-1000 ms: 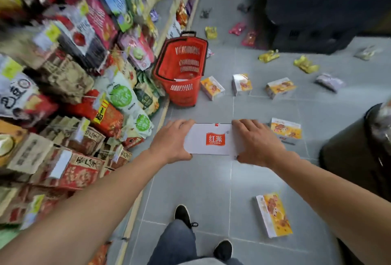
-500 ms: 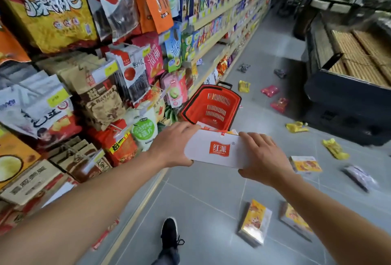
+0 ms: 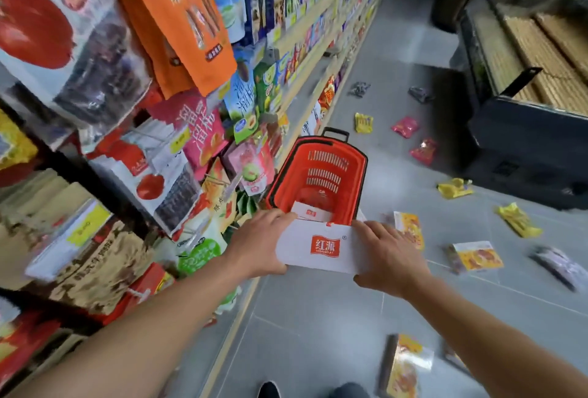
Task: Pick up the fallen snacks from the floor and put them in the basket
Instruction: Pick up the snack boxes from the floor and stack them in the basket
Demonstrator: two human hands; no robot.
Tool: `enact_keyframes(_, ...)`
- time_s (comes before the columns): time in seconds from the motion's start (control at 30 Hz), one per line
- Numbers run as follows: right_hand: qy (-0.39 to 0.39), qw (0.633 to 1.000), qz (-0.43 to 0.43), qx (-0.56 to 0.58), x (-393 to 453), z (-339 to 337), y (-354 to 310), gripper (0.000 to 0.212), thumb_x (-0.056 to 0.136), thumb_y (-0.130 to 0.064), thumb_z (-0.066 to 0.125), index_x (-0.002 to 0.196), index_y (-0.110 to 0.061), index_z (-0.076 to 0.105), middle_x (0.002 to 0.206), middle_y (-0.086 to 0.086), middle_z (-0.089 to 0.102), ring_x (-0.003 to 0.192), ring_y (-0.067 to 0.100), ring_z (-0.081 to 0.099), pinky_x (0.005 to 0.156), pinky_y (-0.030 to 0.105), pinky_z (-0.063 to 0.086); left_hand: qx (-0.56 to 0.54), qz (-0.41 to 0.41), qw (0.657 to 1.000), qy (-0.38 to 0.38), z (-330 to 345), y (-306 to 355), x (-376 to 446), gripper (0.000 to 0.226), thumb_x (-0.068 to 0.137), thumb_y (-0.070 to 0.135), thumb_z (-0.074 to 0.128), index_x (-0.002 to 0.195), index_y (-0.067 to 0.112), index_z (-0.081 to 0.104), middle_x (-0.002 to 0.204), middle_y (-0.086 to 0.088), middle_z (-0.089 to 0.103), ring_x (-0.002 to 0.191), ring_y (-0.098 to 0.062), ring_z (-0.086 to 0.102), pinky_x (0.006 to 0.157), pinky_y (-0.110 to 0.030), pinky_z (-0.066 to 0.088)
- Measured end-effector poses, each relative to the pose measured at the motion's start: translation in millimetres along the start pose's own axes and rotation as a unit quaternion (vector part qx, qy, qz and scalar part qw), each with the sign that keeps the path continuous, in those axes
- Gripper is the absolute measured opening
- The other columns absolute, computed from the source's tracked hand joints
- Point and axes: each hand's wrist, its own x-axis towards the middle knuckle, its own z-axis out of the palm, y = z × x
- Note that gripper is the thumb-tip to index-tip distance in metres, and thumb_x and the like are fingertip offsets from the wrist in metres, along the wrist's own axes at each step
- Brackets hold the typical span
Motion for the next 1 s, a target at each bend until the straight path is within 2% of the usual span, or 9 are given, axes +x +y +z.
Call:
enact_keyframes(0.27, -0.032, 0.999, -0.002, 0.016, 118.1, 32.8, 53.9, 0.104, 0.072, -0.057, 0.071, 0.155, -0.028, 0.017, 0.156, -0.007, 0.032, 0.144, 0.022, 0.029, 0.119, 0.039, 0.025, -0.003, -0.028, 0.998, -0.058, 24.0, -31.4, 119.9, 0.101, 0.062, 0.039, 0.077, 0.150, 0.028, 0.026, 0.146, 0.006, 0.034, 0.133, -0.019, 0.034, 0.104, -0.033, 0.039)
enact_keyframes(0.47, -0.073, 0.995, -0.008, 0.069, 255.0, 41.6, 139.8, 0.107, 0.071, -0.059, 0.072, 0.155, -0.025, 0.015, 0.156, -0.004, 0.031, 0.143, 0.023, 0.028, 0.118, 0.041, 0.027, 0.014, -0.046, 0.995, -0.086, 31.9, -48.8, 272.7, 0.093, 0.061, 0.045, 0.075, 0.143, 0.030, 0.033, 0.138, 0.007, 0.040, 0.128, -0.019, 0.040, 0.096, -0.036, 0.044)
enact_keyframes(0.63, -0.095, 0.991, -0.004, 0.097, 355.6, 48.9, 197.3, 0.108, 0.072, -0.061, 0.072, 0.155, -0.022, 0.014, 0.156, -0.002, 0.030, 0.144, 0.025, 0.026, 0.120, 0.041, 0.022, 0.031, -0.057, 0.992, -0.106, 43.4, -63.7, 387.6, 0.095, 0.063, 0.035, 0.076, 0.145, 0.031, 0.028, 0.143, 0.006, 0.035, 0.133, -0.020, 0.034, 0.098, -0.037, 0.045)
enact_keyframes(0.77, -0.109, 0.991, -0.015, 0.071, 423.4, 65.1, 226.6, 0.106, 0.075, -0.063, 0.070, 0.154, -0.019, 0.014, 0.155, 0.002, 0.030, 0.142, 0.027, 0.027, 0.120, 0.040, 0.017, 0.057, -0.063, 0.989, -0.120, 73.4, -89.1, 459.3, 0.095, 0.061, 0.038, 0.075, 0.144, 0.032, 0.027, 0.143, 0.004, 0.037, 0.135, -0.022, 0.036, 0.098, -0.039, 0.045)
enact_keyframes(0.87, -0.116, 0.991, -0.008, 0.072, 465.1, 87.9, 237.9, 0.104, 0.076, -0.061, 0.072, 0.153, -0.020, 0.015, 0.154, 0.001, 0.032, 0.143, 0.026, 0.027, 0.120, 0.040, 0.018, 0.061, -0.058, 0.989, -0.124, 104.0, -114.0, 499.0, 0.096, 0.059, 0.040, 0.076, 0.142, 0.031, 0.029, 0.137, 0.003, 0.041, 0.130, -0.023, 0.041, 0.100, -0.040, 0.041)
enact_keyframes(1.0, -0.138, 0.988, 0.010, 0.067, 524.5, 136.3, 251.2, 0.099, 0.076, -0.057, 0.071, 0.151, -0.019, 0.019, 0.151, 0.002, 0.037, 0.139, 0.028, 0.032, 0.118, 0.040, 0.022, 0.061, -0.053, 0.986, -0.145, 159.2, -155.9, 553.6, 0.097, 0.056, 0.042, 0.080, 0.139, 0.031, 0.033, 0.134, 0.002, 0.046, 0.125, -0.025, 0.045, 0.097, -0.043, 0.047)
